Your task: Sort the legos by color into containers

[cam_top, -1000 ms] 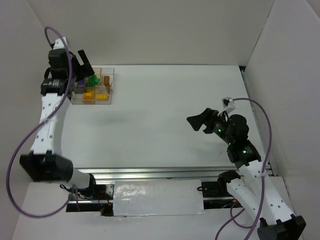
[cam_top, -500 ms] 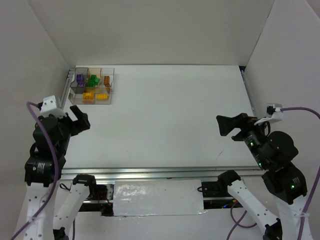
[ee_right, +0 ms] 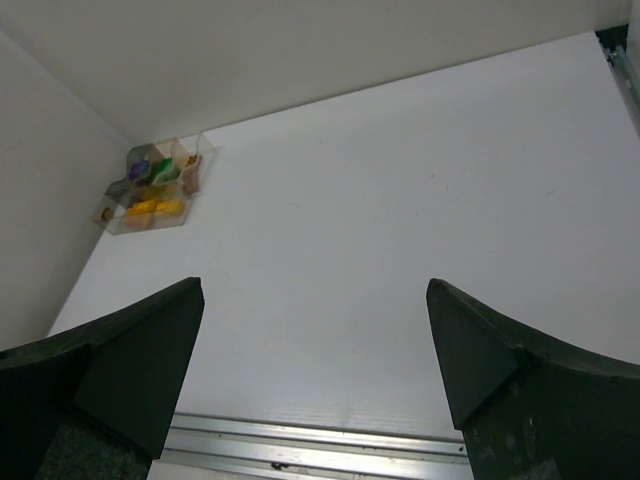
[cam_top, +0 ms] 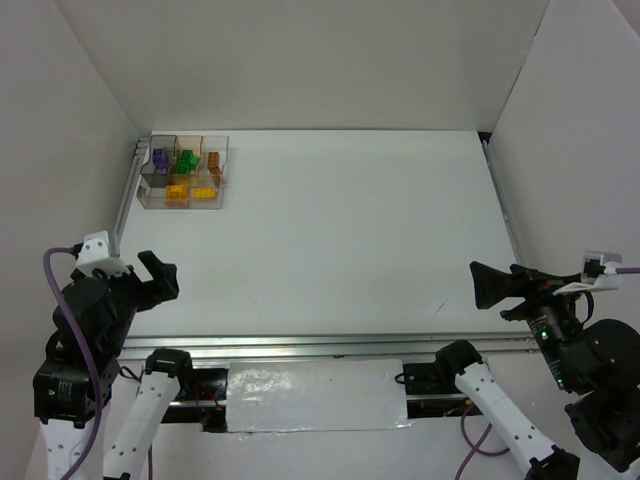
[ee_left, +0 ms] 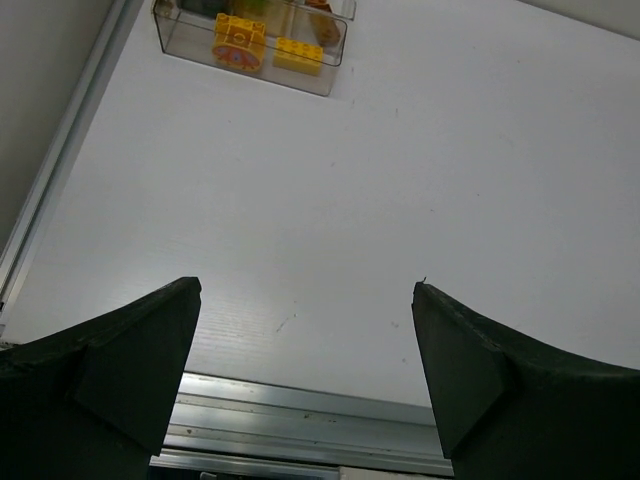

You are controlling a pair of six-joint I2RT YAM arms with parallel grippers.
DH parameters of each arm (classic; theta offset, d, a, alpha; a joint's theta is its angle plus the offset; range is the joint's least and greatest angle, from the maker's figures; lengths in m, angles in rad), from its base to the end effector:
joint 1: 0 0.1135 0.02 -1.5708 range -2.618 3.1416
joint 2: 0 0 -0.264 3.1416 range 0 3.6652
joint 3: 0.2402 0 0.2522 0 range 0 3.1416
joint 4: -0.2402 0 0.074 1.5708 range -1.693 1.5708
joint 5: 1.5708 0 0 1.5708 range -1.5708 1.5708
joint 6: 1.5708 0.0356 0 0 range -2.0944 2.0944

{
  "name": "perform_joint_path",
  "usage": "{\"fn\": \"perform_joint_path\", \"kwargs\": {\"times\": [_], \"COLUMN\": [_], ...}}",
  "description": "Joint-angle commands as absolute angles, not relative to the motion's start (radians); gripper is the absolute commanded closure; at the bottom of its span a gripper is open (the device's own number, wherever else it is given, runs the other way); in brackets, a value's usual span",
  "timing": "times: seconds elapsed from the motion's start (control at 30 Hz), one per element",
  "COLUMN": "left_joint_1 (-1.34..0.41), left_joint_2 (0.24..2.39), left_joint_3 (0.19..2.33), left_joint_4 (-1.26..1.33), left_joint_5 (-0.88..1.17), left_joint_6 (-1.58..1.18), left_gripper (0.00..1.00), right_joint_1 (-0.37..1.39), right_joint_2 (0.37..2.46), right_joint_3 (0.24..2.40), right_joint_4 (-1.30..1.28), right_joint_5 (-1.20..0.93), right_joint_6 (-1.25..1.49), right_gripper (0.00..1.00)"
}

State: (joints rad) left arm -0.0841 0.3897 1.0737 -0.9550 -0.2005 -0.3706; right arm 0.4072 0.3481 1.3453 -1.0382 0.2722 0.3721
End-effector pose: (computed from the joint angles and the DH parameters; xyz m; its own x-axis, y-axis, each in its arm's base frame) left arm 0.0331 0.0043 0.3859 -0.2092 -0.3385 -0.9174 -0.1981 0.9334 -0.2993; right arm -0.0306 -0.0236 0.4374 -0.0841 0.3451 -0.9348 -0.1119 0.9289 0.3530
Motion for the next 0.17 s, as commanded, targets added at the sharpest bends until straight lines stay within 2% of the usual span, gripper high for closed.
{"fn": "perform_joint_path", "kwargs": {"times": [0.0,0.13], "left_joint_1": [-0.095,-0.106], "left_joint_2": [0.379,0.374], "left_joint_3": [1.109,1.097], "left_joint_4": [-0.957,-0.953], "left_joint_5": [-0.215,-0.229], "left_joint_6": [-0.364,-0.357], "left_gripper": [0.0,0.01], "right_joint_1": [0.414,0.414], "right_joint_2": [0.365,0.368], "right_joint_3": [1.324,1.316], "right_joint_4": [-1.042,-1.032], "right_joint_5": [0.25,0.242], "right_joint_6": [0.364,0.365], "right_gripper": [0.0,0.0]}}
